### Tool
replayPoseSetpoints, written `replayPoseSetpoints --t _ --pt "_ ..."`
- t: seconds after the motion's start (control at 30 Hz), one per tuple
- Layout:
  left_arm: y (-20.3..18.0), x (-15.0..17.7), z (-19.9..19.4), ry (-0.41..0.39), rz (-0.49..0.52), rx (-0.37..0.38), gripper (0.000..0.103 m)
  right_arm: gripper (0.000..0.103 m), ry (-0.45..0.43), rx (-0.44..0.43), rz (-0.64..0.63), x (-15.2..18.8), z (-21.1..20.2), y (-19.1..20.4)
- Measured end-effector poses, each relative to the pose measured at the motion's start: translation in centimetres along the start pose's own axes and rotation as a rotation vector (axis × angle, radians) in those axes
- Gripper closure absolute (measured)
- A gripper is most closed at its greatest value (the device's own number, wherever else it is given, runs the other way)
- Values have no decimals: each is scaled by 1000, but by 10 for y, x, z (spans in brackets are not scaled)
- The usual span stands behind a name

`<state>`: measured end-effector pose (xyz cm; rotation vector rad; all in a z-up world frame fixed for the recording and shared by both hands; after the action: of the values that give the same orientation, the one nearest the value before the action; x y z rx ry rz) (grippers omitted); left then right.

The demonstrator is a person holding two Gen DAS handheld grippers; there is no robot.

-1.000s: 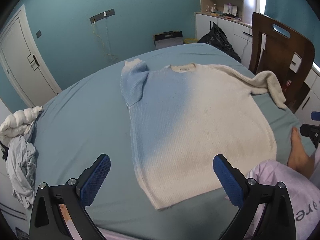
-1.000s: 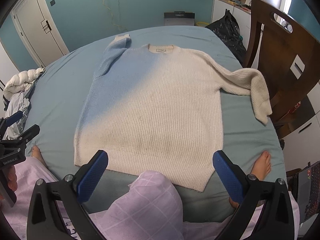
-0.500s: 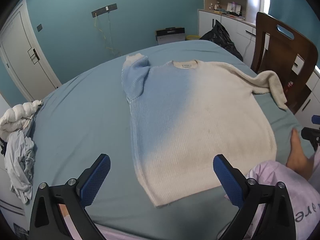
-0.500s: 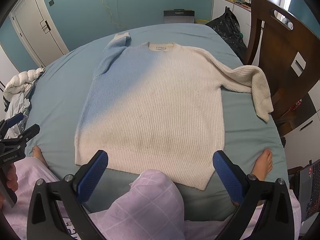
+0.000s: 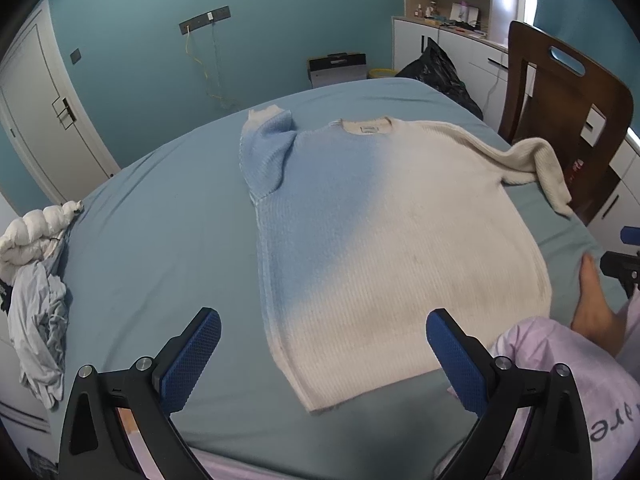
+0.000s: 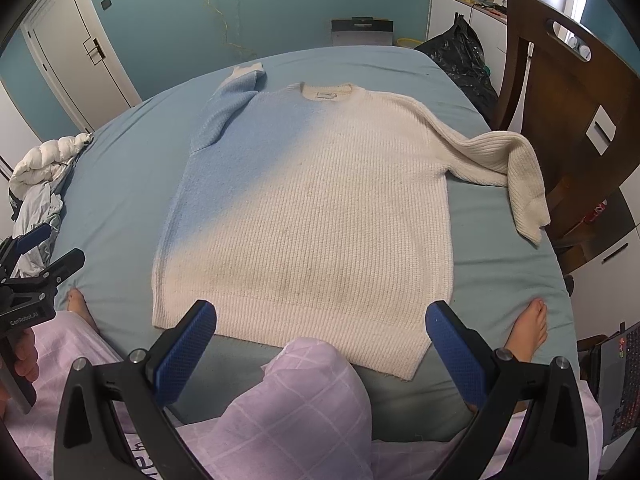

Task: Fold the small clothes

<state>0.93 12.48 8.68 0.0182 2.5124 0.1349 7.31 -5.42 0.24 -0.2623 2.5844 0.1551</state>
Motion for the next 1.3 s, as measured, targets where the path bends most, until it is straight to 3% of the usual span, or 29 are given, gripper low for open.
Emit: replayPoseSetpoints --t 0.9,1.07,1.3 --pt "8 1 9 17 -31 3 0 1 27 -40 10 2 3 1" --pt "13 2 10 28 -43 25 0 1 40 -64 43 1 3 -2" --pt "29 0 17 38 -74 -1 0 1 71 -121 133 -3 3 -6"
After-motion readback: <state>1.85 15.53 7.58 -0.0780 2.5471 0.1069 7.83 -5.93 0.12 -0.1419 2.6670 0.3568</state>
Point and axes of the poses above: each gripper's, at about its wrist camera, not at the fingertips, and z roughly the way its jaws point, y to its left, x to its underside, the point moved 5 cm from there along z, roughly the way its jaws point, and after that the axes turned 3 degrees about -y, right-handed, at the moved point
